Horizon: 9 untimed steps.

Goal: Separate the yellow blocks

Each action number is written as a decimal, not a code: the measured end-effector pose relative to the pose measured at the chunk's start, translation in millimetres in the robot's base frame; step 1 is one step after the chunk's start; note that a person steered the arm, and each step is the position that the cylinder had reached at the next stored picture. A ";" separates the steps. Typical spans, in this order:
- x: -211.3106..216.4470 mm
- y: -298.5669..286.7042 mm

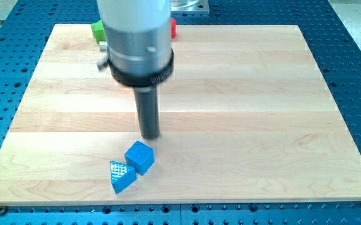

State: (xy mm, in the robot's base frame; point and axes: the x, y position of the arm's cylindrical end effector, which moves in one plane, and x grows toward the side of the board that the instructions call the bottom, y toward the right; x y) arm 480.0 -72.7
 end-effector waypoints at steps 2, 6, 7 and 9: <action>-124.6 -64.0; -61.9 -26.1; -98.7 -30.5; -150.7 -30.5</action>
State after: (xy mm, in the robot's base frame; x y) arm 329.3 -103.2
